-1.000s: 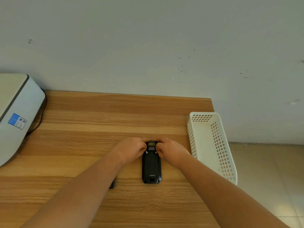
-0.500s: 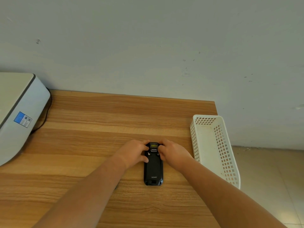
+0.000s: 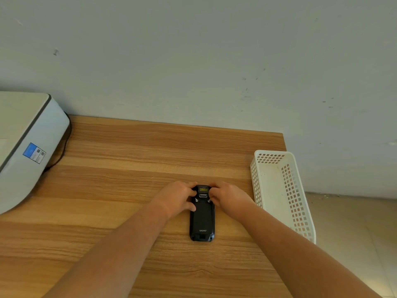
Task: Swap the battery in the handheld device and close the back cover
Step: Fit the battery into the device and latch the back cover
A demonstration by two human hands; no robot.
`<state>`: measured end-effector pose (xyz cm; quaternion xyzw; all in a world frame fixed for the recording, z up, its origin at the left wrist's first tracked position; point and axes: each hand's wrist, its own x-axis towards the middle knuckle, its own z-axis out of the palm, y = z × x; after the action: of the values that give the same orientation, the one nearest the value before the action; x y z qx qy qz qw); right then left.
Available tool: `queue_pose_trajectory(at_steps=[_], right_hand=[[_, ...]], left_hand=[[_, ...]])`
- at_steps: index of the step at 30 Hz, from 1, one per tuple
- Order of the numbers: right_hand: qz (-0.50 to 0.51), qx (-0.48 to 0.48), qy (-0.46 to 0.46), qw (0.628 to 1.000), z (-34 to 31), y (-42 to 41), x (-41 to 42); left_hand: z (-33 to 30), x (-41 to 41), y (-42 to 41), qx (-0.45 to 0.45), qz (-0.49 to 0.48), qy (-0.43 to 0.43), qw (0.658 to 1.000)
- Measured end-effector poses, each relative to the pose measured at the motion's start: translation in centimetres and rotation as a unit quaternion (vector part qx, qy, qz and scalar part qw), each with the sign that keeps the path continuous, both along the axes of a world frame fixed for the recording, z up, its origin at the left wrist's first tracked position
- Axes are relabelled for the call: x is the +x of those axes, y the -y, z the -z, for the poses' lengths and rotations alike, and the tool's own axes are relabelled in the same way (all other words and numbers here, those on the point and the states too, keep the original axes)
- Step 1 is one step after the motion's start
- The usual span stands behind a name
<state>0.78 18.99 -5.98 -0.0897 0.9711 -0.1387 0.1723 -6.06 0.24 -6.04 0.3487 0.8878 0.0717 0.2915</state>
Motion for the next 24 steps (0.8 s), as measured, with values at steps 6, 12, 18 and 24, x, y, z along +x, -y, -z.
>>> queue_pose_trajectory(at_steps=[6, 12, 18, 24], right_hand=[[-0.021, 0.028, -0.020, 0.999, 0.2, 0.3, -0.3], [0.019, -0.002, -0.004, 1.000, 0.0, 0.3, -0.4], [0.154, -0.100, 0.016, 0.983, 0.2, 0.8, 1.1], [0.161, -0.104, 0.050, 0.980, -0.1, 1.1, 1.8]], left_hand=[[0.3, 0.0, 0.1, 0.001, -0.003, 0.005, 1.000], [0.2, -0.1, 0.1, 0.006, 0.005, 0.002, 1.000], [0.0, -0.7, 0.8, 0.079, 0.005, -0.026, 0.996], [0.2, -1.0, 0.0, 0.094, 0.088, -0.078, 0.989]])
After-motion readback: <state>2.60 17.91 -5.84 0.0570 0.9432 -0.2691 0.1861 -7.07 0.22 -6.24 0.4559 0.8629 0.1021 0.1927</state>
